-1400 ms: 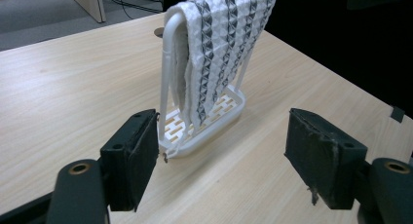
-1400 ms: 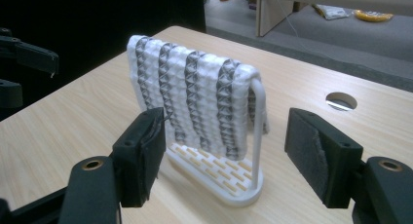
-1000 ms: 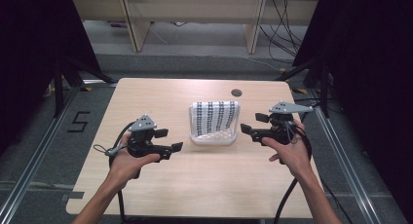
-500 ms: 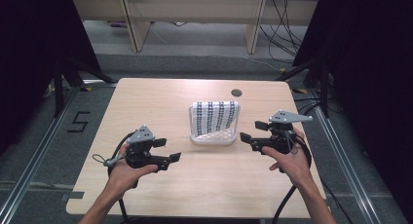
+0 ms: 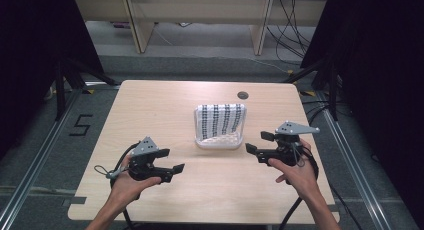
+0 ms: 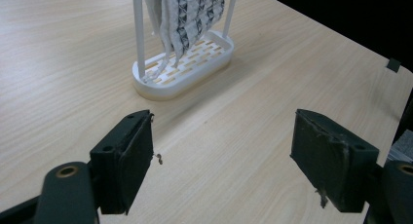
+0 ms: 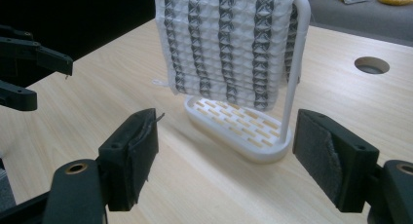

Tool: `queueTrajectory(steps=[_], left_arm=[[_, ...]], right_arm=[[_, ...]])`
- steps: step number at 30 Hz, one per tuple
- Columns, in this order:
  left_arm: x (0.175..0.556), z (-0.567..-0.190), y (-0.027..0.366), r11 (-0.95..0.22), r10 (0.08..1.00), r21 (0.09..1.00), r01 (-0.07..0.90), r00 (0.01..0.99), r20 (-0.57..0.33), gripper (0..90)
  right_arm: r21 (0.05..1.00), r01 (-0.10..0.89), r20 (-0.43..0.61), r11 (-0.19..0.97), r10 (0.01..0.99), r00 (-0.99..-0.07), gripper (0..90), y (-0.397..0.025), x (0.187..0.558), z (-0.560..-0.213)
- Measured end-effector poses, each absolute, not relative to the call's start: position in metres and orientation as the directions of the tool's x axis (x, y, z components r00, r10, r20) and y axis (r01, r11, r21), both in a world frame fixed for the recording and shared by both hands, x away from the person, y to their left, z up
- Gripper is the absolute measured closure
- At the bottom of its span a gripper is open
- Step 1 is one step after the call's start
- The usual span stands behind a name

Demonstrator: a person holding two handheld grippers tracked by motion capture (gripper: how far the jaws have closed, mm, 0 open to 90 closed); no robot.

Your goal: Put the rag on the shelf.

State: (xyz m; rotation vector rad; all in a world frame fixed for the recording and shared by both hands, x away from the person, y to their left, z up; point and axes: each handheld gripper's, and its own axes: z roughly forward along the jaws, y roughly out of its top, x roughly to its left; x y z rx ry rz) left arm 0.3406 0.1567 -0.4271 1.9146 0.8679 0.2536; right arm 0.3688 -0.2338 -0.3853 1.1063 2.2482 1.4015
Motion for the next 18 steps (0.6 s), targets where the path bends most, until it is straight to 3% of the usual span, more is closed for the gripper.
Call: queueTrajectory(steps=[18], left_arm=[[0.32,-0.447,0.166,-0.279,0.678,0.833,0.477,0.713,-0.181,22.7]], right_arm=[[0.83,0.497,0.176,0.251,0.729,-0.661,23.3,-0.234,0.349,-0.409]])
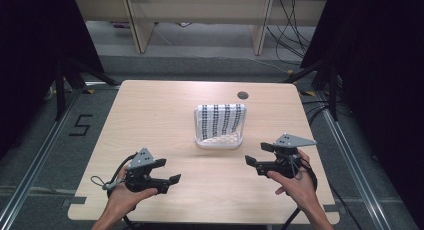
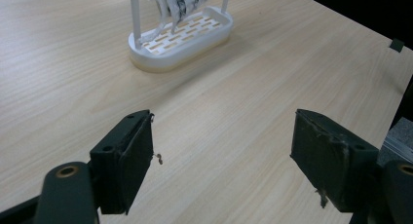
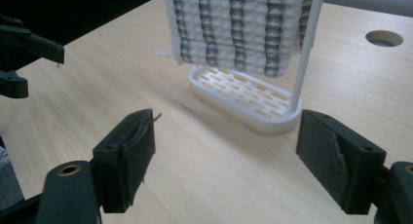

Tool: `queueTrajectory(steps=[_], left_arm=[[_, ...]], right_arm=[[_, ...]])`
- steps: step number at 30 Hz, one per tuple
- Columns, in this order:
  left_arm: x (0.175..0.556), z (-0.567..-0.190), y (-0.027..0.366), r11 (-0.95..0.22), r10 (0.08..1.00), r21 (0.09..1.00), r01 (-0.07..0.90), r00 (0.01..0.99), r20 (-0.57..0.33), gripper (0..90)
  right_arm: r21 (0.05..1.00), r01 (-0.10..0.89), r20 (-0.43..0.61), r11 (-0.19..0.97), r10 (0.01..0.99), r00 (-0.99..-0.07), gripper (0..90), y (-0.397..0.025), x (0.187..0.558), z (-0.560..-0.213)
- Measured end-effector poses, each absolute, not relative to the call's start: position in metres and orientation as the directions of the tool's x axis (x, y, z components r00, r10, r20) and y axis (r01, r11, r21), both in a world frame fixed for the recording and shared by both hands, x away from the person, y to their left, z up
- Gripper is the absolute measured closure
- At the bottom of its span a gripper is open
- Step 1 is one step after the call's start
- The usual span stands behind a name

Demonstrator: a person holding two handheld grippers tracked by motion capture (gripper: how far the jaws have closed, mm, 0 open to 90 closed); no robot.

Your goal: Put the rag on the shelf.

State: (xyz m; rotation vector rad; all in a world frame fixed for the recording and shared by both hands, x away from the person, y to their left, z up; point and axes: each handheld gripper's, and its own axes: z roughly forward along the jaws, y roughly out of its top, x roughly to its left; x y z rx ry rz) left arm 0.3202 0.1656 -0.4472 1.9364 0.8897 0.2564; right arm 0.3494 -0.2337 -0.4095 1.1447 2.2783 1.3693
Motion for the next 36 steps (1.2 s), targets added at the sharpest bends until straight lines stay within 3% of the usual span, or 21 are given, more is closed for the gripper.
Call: queueTrajectory(steps=[36], left_arm=[[0.279,-0.486,0.18,-0.374,0.684,0.802,0.466,0.723,-0.101,22.4]], right_arm=[[0.787,0.537,0.191,0.306,0.706,-0.682,22.1,-0.232,0.306,-0.469]])
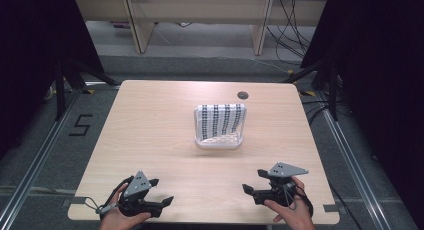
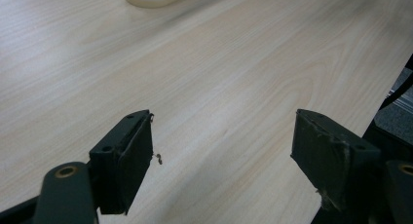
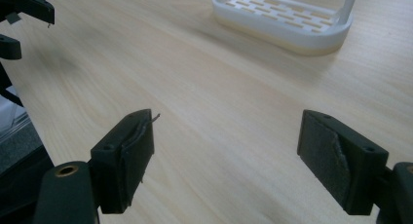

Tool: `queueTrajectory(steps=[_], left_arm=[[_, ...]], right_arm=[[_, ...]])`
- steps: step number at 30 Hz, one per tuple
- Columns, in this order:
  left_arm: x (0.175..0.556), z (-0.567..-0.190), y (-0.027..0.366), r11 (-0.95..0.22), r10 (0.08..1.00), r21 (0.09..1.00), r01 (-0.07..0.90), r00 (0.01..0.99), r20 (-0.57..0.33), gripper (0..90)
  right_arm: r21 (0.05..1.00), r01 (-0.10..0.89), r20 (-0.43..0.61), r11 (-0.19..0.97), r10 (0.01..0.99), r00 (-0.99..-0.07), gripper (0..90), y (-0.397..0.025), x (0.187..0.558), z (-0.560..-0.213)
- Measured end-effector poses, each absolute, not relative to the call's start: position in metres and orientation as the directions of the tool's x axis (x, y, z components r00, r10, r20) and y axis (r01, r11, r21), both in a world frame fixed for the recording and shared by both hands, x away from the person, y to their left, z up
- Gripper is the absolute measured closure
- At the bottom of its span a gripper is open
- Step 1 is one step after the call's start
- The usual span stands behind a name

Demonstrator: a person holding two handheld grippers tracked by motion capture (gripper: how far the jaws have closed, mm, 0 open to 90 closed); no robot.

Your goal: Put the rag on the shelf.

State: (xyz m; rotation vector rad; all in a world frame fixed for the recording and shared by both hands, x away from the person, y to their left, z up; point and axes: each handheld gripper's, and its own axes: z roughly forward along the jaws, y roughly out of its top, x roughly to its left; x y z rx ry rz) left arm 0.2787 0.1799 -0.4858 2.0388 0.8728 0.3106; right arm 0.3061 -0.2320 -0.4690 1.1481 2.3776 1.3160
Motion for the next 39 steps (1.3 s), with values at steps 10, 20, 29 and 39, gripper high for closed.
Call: queueTrajectory(steps=[10,20,29,39], left_arm=[[0.272,-0.493,0.176,-0.387,0.686,0.791,0.473,0.721,-0.096,22.4],[0.271,-0.493,0.175,-0.391,0.688,0.794,0.465,0.721,-0.084,21.2],[0.273,-0.493,0.178,-0.402,0.681,0.788,0.466,0.727,-0.083,20.4],[0.273,-0.494,0.178,-0.399,0.695,0.784,0.475,0.715,-0.08,19.9]], right_arm=[[0.769,0.523,0.127,0.368,0.714,-0.689,20.3,-0.231,0.294,-0.48],[0.755,0.523,0.126,0.395,0.695,-0.708,19.3,-0.226,0.284,-0.485],[0.755,0.517,0.111,0.404,0.699,-0.707,19.4,-0.229,0.281,-0.485],[0.759,0.51,0.102,0.404,0.701,-0.706,19.5,-0.231,0.282,-0.485]])
